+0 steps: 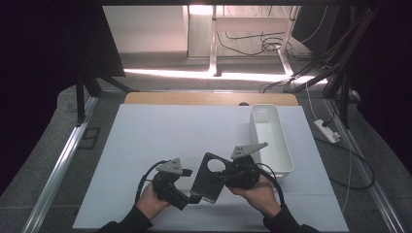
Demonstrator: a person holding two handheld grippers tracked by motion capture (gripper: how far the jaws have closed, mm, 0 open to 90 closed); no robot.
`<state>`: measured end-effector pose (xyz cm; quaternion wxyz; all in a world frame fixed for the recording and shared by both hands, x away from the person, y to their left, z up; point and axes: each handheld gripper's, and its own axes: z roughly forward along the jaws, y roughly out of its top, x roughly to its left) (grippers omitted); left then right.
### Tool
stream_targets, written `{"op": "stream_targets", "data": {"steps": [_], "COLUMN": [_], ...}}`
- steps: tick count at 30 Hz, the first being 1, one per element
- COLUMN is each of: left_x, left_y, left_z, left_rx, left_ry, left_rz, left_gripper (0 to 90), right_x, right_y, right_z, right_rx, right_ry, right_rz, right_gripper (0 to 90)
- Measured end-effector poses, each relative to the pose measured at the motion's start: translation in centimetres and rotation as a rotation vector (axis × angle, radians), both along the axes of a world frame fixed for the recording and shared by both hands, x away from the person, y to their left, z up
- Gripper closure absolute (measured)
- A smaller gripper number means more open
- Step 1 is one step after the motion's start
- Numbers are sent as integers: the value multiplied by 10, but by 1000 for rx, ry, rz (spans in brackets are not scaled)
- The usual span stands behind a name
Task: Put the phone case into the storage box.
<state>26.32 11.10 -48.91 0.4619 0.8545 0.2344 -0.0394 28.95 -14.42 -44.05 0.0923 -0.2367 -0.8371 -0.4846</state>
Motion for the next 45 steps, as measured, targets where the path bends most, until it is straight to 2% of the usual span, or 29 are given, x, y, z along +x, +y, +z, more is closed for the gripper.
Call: {"op": "stream_targets", "data": {"steps": [7,11,15,19,20,22,23,24,25,26,32,38,41,45], "left_x": [-1,-1,-3,-4,-4,-4,-4,-4,-3,-2,0,1,-1,-3], "left_y": [-7,-9,-12,-13,-13,-12,-12,-11,-10,-10,-6,-4,-6,-6], "left_z": [-1,0,1,1,1,1,1,1,1,1,2,2,5,8], "left_rx": [-6,-9,14,8,-1,-5,-10,-23,-37,-53,-76,-105,-77,-55], "left_ry": [10,11,1,11,17,22,34,40,57,65,78,92,83,63], "left_rz": [-44,-58,-70,-110,-120,-124,-137,-150,-164,-174,-179,-216,-226,-215], "left_gripper": [0,1,56,213,296,397,452,452,538,575,751,820,848,852], "right_x": [-2,-3,-5,-6,-6,-6,-6,-6,-6,-6,-5,-6,-5,-6], "right_y": [5,6,9,10,10,10,10,10,10,10,10,9,9,9], "right_z": [0,0,0,0,0,0,0,0,1,1,1,2,1,2], "right_rx": [-2,2,3,4,4,4,6,6,11,11,32,50,59,57], "right_ry": [-14,-19,-30,-37,-39,-43,-44,-44,-43,-42,-27,-30,-26,-56], "right_rz": [53,65,86,103,106,112,116,116,119,121,144,166,177,167], "right_gripper": [848,848,848,848,848,848,848,848,848,849,848,843,823,794]}}
